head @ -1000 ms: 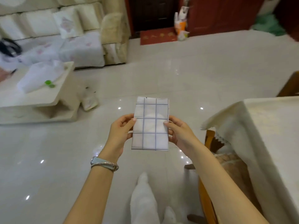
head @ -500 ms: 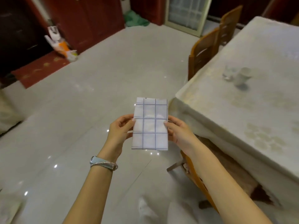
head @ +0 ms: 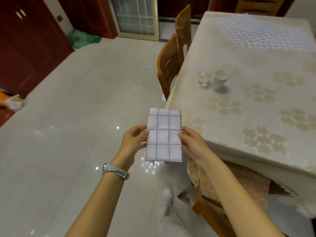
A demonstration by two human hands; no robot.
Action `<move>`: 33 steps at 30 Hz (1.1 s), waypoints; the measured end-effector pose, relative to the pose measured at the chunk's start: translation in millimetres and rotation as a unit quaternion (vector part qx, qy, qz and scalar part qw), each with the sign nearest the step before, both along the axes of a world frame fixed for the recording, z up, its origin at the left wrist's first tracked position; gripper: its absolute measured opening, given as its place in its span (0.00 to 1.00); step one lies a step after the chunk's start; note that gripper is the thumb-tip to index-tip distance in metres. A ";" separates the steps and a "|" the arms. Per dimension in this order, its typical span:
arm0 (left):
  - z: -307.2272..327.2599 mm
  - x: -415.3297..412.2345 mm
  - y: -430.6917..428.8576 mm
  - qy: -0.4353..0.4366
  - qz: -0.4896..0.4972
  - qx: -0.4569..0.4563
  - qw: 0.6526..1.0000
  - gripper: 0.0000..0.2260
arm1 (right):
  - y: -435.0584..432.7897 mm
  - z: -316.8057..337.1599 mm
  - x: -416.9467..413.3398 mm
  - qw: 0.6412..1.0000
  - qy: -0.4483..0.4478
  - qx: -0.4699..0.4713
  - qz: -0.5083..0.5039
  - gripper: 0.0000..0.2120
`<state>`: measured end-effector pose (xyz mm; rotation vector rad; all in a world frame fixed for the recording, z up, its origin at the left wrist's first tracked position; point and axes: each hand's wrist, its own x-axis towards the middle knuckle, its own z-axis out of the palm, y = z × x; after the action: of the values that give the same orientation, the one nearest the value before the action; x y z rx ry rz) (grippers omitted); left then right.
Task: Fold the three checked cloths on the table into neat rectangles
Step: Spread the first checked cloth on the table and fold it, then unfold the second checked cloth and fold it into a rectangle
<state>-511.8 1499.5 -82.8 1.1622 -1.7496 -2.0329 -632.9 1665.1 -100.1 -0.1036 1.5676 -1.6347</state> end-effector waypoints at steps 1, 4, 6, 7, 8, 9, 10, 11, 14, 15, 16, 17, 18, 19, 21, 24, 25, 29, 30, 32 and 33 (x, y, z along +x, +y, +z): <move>-3.1 -14.7 -8.3 -0.005 -0.006 -0.002 1.000 0.09 | -7.6 -3.3 -12.6 1.000 0.002 0.003 -0.009 0.12; -12.5 -56.9 -34.2 -0.033 -0.027 -0.014 0.999 0.09 | -30.6 -12.8 -44.0 0.999 -0.002 0.021 -0.042 0.11; -20.0 -81.4 -49.3 -0.045 -0.043 -0.024 0.998 0.09 | -43.9 -19.7 -58.3 0.997 -0.009 0.038 -0.063 0.10; -23.8 -93.3 -55.4 -0.049 -0.050 -0.027 0.997 0.09 | -49.1 -23.9 -65.8 0.996 -0.013 0.047 -0.073 0.10; -28.0 -105.6 -61.1 -0.051 -0.057 -0.028 0.997 0.09 | -53.3 -27.9 -73.8 0.995 -0.017 0.055 -0.085 0.10; -31.6 -118.0 -65.7 -0.053 -0.065 -0.027 0.996 0.09 | -56.6 -32.6 -82.4 0.993 -0.020 0.061 -0.097 0.10; -36.0 -129.8 -69.1 -0.056 -0.072 -0.025 0.996 0.08 | -58.3 -36.9 -90.5 0.992 -0.023 0.068 -0.105 0.10; -40.4 -141.0 -71.4 -0.060 -0.079 -0.021 0.995 0.07 | -59.5 -41.1 -98.2 0.990 -0.027 0.074 -0.113 0.10; -58.2 -174.4 -78.3 -0.076 -0.101 -0.012 0.992 0.07 | -62.4 -53.8 -120.1 0.985 -0.045 0.080 -0.145 0.09; -65.0 -185.4 -81.4 -0.082 -0.108 -0.009 0.991 0.08 | -63.9 -58.2 -127.6 0.983 -0.051 0.082 -0.159 0.10; -71.7 -197.0 -84.3 -0.087 -0.117 -0.007 0.989 0.09 | -65.2 -61.7 -135.0 0.980 -0.056 0.083 -0.174 0.10; -77.7 -208.1 -87.2 -0.092 -0.129 -0.007 0.987 0.09 | -66.7 -65.6 -142.2 0.976 -0.060 0.086 -0.190 0.10; -83.7 -218.5 -89.8 -0.097 -0.143 -0.010 0.985 0.10 | -68.0 -68.3 -148.6 0.973 -0.063 0.090 -0.204 0.11; -89.4 -228.3 -91.7 -0.101 -0.154 -0.011 0.983 0.10 | -68.9 -71.6 -154.5 0.969 -0.068 0.095 -0.217 0.12; -100.0 -243.3 -93.9 -0.106 -0.170 -0.009 0.980 0.10 | -70.3 -78.1 -161.5 0.963 -0.080 0.107 -0.233 0.14; -112.7 -267.6 -97.3 -0.111 -0.201 -0.010 0.973 0.10 | -75.9 -86.7 -172.3 0.953 -0.105 0.129 -0.254 0.14; -116.9 -275.2 -99.2 -0.113 -0.209 -0.008 0.971 0.10 | -78.3 -90.2 -176.3 0.948 -0.116 0.137 -0.264 0.15; -127.4 -298.0 -107.3 -0.116 -0.241 -0.002 0.964 0.11 | -86.2 -96.5 -186.1 0.932 -0.144 0.138 -0.304 0.16; -129.9 -301.6 -109.7 -0.117 -0.247 -0.001 0.962 0.11 | -86.9 -97.2 -186.9 0.929 -0.148 0.135 -0.311 0.16; -133.2 -306.5 -112.7 -0.120 -0.254 0.003 0.960 0.11 | -86.6 -98.1 -187.5 0.926 -0.150 0.132 -0.322 0.16; -133.5 -308.6 -113.5 -0.123 -0.256 0.004 0.959 0.11 | -85.9 -99.0 -187.9 0.925 -0.148 0.134 -0.324 0.16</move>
<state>-820.4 1385.9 -216.3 1.0860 -2.3702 -2.2399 -820.8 1579.2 -199.1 0.8539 1.6574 -1.7813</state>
